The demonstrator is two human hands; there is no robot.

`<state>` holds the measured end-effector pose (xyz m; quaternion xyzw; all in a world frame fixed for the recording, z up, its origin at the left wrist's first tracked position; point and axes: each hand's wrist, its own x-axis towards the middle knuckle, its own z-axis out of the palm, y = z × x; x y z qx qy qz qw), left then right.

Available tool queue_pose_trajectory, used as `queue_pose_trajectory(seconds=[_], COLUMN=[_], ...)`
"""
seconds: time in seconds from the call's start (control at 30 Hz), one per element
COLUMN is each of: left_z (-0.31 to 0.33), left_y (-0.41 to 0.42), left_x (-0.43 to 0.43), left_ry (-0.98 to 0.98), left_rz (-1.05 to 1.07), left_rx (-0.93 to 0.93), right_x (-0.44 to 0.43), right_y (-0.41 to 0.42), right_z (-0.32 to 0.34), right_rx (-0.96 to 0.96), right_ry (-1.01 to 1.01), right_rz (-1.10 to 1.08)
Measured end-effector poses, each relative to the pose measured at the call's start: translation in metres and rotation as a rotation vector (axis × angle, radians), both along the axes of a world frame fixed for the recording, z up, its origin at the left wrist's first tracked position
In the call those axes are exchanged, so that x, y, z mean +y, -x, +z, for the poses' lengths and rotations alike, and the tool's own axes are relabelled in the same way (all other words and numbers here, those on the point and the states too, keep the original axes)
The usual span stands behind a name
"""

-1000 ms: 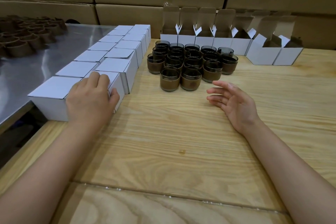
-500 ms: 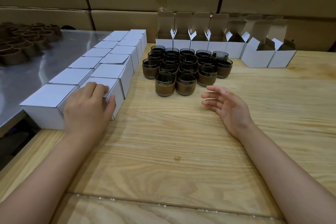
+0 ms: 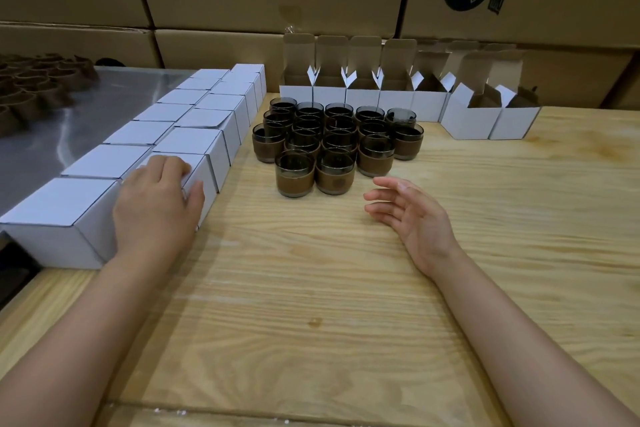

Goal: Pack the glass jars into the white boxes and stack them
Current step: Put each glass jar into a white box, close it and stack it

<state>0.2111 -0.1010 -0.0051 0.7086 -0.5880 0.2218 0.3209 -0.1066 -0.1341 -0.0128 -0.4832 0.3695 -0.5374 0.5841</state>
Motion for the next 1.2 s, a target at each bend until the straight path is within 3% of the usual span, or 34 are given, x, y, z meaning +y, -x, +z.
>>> queue_pose_trajectory(seconds=[0.2, 0.3, 0.4, 0.53, 0.63, 0.73, 0.87, 0.93, 1.07, 1.2], left_z=[-0.003, -0.001, -0.003, -0.015, -0.026, -0.026, -0.027, -0.028, -0.028, -0.03], left_y=[0.018, 0.067, 0.138, 0.182, 0.174, 0.174, 0.175, 0.174, 0.174, 0.173], left_x=[-0.009, -0.01, -0.01, -0.017, -0.026, -0.029, -0.029, -0.03, -0.031, -0.033], left_ry=[0.008, 0.198, 0.074, -0.272, -0.311, -0.333, -0.346, -0.357, -0.365, -0.372], left_rz=[-0.026, -0.287, -0.6, -0.607, -0.632, -0.661, -0.667, -0.674, -0.689, -0.707], left_rx=[-0.146, -0.3, -0.143, 0.172, 0.237, 0.169, 0.184, 0.2, 0.224, 0.236], right_x=[-0.002, -0.004, -0.005, -0.006, -0.004, -0.008, -0.045, -0.075, -0.136, -0.186], right_y=[-0.001, -0.001, -0.001, -0.003, -0.01, -0.015, 0.012, 0.038, 0.091, 0.121], right_z=[-0.001, -0.002, -0.003, -0.004, -0.006, -0.007, 0.0, 0.003, 0.017, 0.038], right_rx=[-0.012, -0.011, -0.025, -0.04, 0.13, 0.247, 0.281, 0.487, 1.012, 1.165], right_ry=[-0.01, -0.012, -0.021, -0.034, 0.034, 0.104, 0.063, 0.019, 0.014, -0.004], right_rz=[-0.011, -0.02, -0.024, -0.062, -0.097, -0.142, -0.439, -0.556, -0.591, -0.625])
